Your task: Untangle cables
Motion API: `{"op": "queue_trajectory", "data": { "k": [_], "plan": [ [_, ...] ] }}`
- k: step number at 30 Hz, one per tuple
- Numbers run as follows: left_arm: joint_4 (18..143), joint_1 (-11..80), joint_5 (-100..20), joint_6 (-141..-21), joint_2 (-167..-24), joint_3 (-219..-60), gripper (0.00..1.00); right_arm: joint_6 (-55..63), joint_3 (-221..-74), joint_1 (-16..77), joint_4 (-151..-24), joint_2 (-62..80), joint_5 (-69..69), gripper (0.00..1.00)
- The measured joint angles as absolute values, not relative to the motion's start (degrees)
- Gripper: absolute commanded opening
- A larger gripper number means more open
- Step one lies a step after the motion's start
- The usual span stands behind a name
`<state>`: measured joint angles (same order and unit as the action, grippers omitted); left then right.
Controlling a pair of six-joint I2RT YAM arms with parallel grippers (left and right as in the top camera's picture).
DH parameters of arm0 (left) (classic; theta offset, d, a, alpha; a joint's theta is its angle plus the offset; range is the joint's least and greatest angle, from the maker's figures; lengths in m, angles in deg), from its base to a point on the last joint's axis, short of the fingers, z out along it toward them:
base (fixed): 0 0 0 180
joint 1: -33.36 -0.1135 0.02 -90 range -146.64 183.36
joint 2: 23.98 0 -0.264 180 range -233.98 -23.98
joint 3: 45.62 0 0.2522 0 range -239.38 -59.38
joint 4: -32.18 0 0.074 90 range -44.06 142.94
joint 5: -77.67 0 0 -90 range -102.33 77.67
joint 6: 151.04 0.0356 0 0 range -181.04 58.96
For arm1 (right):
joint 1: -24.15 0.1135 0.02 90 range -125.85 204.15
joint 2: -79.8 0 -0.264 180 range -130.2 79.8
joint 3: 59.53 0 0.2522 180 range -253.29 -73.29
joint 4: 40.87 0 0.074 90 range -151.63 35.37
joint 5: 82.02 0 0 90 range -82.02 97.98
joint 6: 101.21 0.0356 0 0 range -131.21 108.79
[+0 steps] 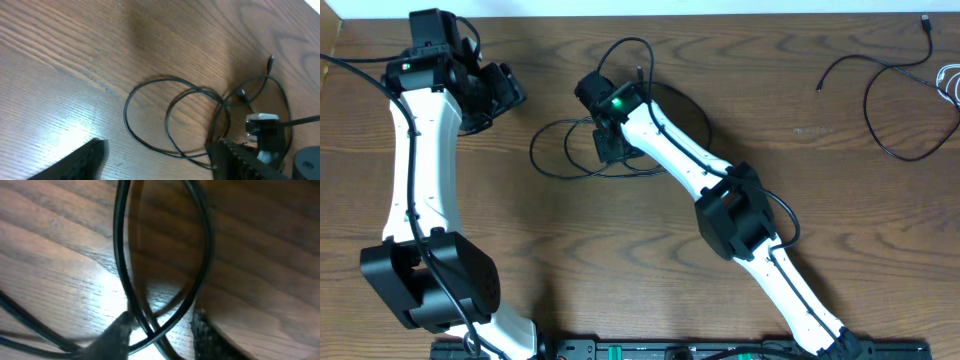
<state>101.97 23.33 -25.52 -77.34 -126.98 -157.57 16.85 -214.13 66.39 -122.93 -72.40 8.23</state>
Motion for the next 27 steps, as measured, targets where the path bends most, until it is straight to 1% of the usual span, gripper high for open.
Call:
{"op": "queue_trajectory", "data": {
  "k": [1,6,9,12,15,22,27],
  "plan": [
    [102.0,23.3,-25.5,-77.1,-127.0,-157.6,0.98,17.4,-214.1,66.4,-122.9,-72.4,8.6,0.01],
    [102.1,23.3,-25.5,-77.3,-127.0,-157.6,0.98,17.2,-214.1,66.2,-123.1,-72.4,11.4,0.01],
    [102.1,23.3,-25.5,-77.3,-127.0,-157.6,0.98,16.3,-214.1,65.5,-125.9,-72.4,13.1,0.01],
    [102.1,23.3,-25.5,-77.3,-127.0,-157.6,0.98,14.2,-214.1,61.8,-130.0,-72.1,14.3,0.01],
    [102.1,23.3,-25.5,-77.3,-127.0,-157.6,0.98,12.1,-214.1,55.5,-132.7,-71.6,14.6,0.01],
    [102.1,23.3,-25.5,-77.3,-127.0,-157.6,0.98,8.1,-214.1,26.8,-137.2,-68.0,16.1,0.01],
    [102.1,23.3,-25.5,-77.3,-127.0,-157.6,0.98,6.9,-214.1,9.6,-137.4,-67.8,16.8,0.01]
  ]
}}
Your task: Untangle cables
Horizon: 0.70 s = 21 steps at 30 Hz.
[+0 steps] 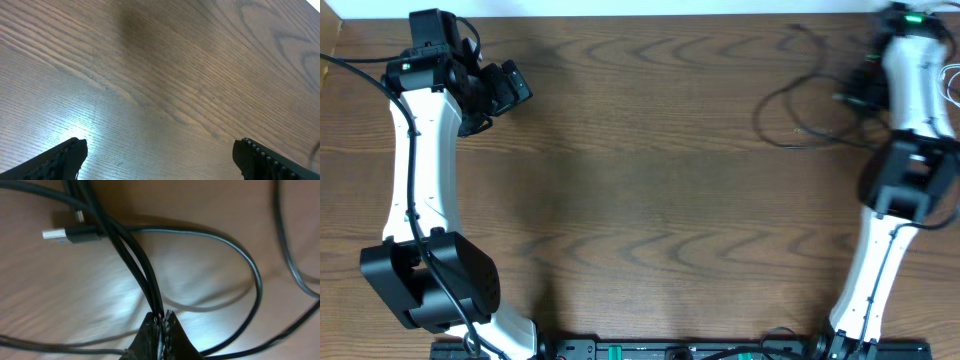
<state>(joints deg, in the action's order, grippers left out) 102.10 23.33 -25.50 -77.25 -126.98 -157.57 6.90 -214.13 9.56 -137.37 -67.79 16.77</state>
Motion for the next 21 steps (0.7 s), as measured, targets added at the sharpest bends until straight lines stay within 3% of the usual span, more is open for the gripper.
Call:
{"op": "queue_trajectory", "data": {
  "k": [6,7,9,11,12,13,17,18,21],
  "plan": [
    [102.1,23.3,-25.5,-77.3,-127.0,-157.6,0.98,6.3,-214.1,-3.6,-137.5,-67.7,14.4,0.01],
    [102.1,23.3,-25.5,-77.3,-127.0,-157.6,0.98,6.3,-214.1,-5.1,-137.5,-67.7,13.6,0.05],
    [101.7,23.3,-25.5,-77.3,-127.0,-157.6,0.98,5.2,-214.1,-7.4,-137.4,-66.8,10.8,0.26],
    [101.5,23.3,-25.5,-77.3,-127.0,-157.6,0.98,2.5,-214.1,-7.6,-136.8,-64.4,6.7,0.71],
    [101.5,23.3,-25.5,-77.3,-127.0,-157.6,0.98,1.1,-214.1,-7.2,-136.4,-63.0,4.8,0.81],
    [101.5,23.3,-25.5,-77.3,-127.0,-157.6,0.98,-0.6,-214.1,-6.4,-136.1,-61.2,2.9,0.87],
    [101.4,23.3,-25.5,-77.3,-127.0,-157.6,0.98,-7.0,-214.1,0.1,-136.7,-50.1,-4.1,0.93],
    [101.5,23.3,-25.5,-77.3,-127.0,-157.6,0.98,-8.4,-214.2,2.3,-137.4,-47.3,-4.9,0.99],
    [101.4,23.3,-25.5,-77.3,-127.0,-157.6,0.98,-12.6,-214.9,10.7,-139.3,-38.2,-7.4,0.99]
  ]
}}
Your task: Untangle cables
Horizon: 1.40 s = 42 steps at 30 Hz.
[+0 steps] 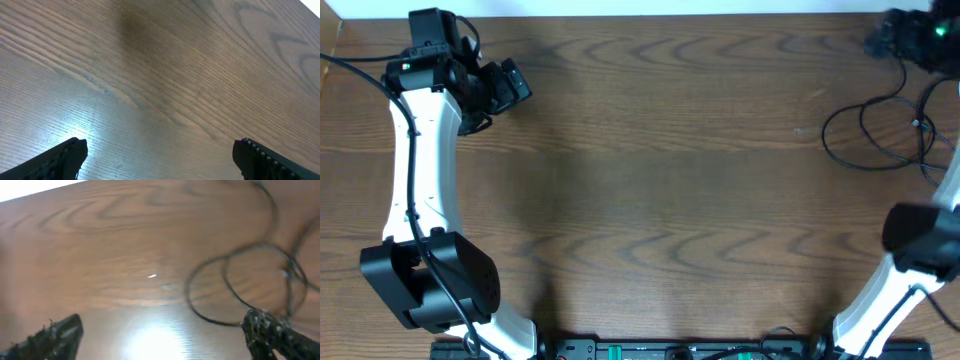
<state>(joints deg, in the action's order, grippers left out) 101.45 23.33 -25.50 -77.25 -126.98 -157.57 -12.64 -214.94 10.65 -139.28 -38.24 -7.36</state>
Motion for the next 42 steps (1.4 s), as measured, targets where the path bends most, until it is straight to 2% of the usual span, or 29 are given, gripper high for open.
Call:
{"op": "queue_trajectory", "data": {
  "k": [5,10,21,24,29,37,42],
  "plan": [
    [101.5,23.3,-25.5,-77.3,-127.0,-157.6,0.98,-14.6,-215.0,17.4,-140.5,-31.2,-7.4,0.99],
    [101.5,23.3,-25.5,-77.3,-127.0,-157.6,0.98,-15.0,-214.9,20.4,-141.3,-25.9,-7.5,0.99],
    [101.5,23.3,-25.5,-77.3,-127.0,-157.6,0.98,-16.3,-214.9,20.9,-146.4,-24.8,-7.2,0.99],
    [101.5,23.3,-25.5,-77.3,-127.0,-157.6,0.98,-17.7,-214.2,21.0,-144.1,-24.6,-7.2,0.99],
    [101.5,23.3,-25.5,-77.3,-127.0,-157.6,0.98,-19.4,-200.6,21.0,-128.5,-19.0,-7.2,0.99],
    [101.4,23.3,-25.3,-77.3,-127.0,-157.6,0.98,-23.2,-160.8,21.3,-94.2,4.1,-7.0,0.99],
    [101.4,23.3,-25.3,-77.3,-127.0,-157.6,0.98,-24.4,-131.4,21.4,-71.9,24.3,-7.0,0.99]
  ]
}}
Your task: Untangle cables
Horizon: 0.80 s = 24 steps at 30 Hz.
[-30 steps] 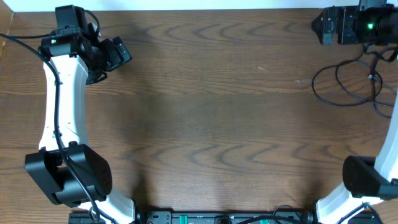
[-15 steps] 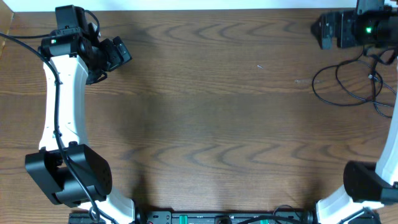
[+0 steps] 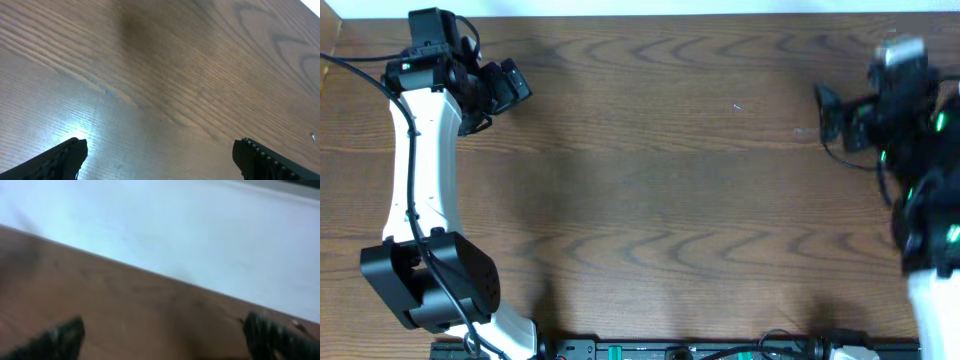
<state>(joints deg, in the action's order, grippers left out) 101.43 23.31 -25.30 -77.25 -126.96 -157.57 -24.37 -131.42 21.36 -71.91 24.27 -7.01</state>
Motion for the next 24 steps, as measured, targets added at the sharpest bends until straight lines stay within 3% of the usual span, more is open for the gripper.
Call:
{"op": "queue_trajectory", "data": {
  "k": [5,10,19,24],
  "plan": [
    [101.6,23.3,-25.4,-77.3,-126.9,-157.6,0.98,-24.7,-106.2,21.4,-56.8,43.7,-6.5,0.99],
    [101.4,23.3,-25.3,-77.3,-126.9,-157.6,0.98,-24.7,-88.6,21.4,-51.9,60.6,-6.1,0.99],
    [101.5,23.3,-25.3,-77.3,-126.9,-157.6,0.98,-24.7,-74.7,23.1,-52.1,77.6,-3.6,0.99],
    [101.5,23.3,-25.3,-77.3,-126.9,-157.6,0.98,-24.7,-73.9,23.1,-56.7,79.0,-3.2,0.99]
  ]
}}
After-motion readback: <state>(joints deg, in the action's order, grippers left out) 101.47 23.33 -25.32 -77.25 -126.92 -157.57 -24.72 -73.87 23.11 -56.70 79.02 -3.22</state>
